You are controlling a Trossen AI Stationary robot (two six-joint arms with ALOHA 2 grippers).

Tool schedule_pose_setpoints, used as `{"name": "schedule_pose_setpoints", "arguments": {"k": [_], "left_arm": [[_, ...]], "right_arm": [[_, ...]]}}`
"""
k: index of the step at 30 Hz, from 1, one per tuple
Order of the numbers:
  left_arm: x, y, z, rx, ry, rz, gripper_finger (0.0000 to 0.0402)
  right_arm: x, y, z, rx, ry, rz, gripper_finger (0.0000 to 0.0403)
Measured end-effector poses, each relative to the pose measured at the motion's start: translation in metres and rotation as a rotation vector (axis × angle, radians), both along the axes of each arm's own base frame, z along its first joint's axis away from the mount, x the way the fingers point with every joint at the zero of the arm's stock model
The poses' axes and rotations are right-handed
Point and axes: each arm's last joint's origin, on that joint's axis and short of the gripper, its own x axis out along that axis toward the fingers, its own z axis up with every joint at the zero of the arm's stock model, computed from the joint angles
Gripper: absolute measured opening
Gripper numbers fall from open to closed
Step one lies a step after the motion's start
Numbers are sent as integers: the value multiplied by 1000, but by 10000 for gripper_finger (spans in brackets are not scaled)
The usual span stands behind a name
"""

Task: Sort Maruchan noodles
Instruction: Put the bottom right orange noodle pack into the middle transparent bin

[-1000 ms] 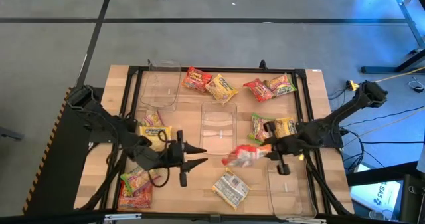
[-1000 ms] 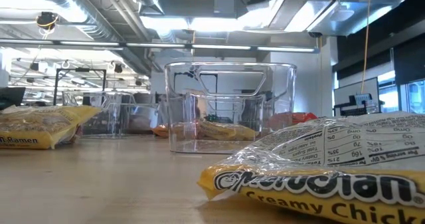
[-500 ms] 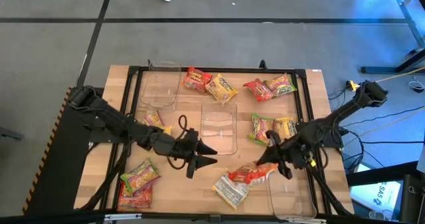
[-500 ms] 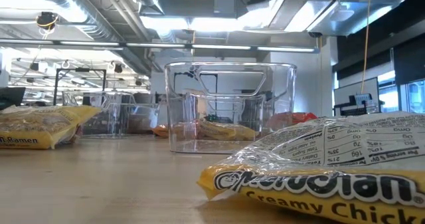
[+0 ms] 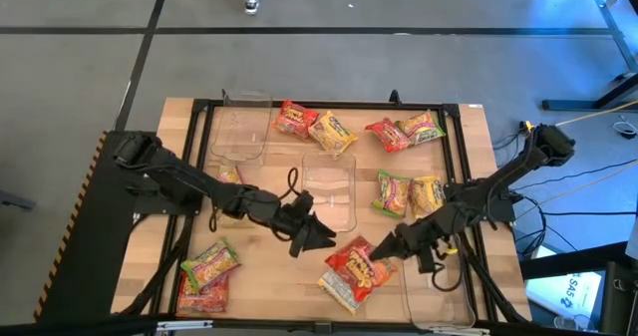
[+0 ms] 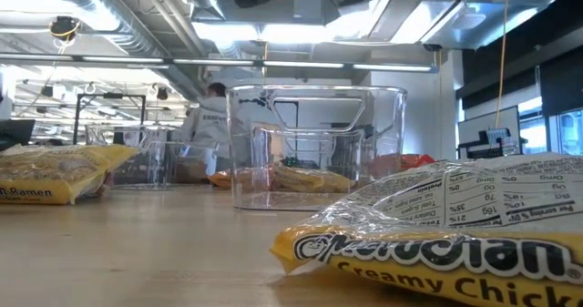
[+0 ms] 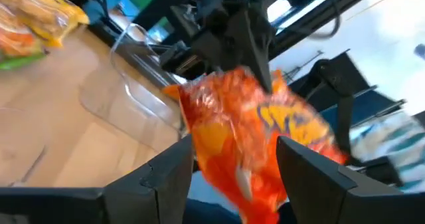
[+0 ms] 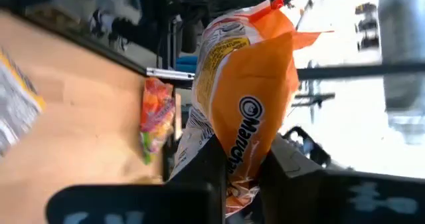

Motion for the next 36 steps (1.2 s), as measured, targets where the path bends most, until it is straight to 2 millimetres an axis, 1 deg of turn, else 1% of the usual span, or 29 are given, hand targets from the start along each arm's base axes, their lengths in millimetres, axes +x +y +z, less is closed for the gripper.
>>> {"name": "schedule_pose_setpoints", "arguments": {"k": [7, 12, 15, 19, 23, 26, 29, 36], "left_arm": [[3, 9, -1, -112, 50, -81, 209], [3, 9, -1, -157, 68, -131, 209], [3, 9, -2, -165, 79, -135, 209], [3, 8, -1, -149, 69, -145, 209], [2, 7, -2, -136, 69, -156, 208], [2, 7, -3, -124, 77, -156, 200], [2, 7, -3, -103, 71, -154, 178], [2, 9, -3, -82, 64, -156, 105]], "right_arm": [[13, 12, 4, -258, -130, -9, 33], [23, 12, 2, -402, -135, -72, 33], [30, 10, 1, -456, -144, -103, 33], [36, 6, -1, -469, -130, -146, 33], [38, 6, -2, -465, -126, -153, 33], [38, 5, -2, -456, -121, -158, 33], [38, 5, -2, -402, -101, -169, 33], [38, 5, -1, -282, -52, -193, 33]]}}
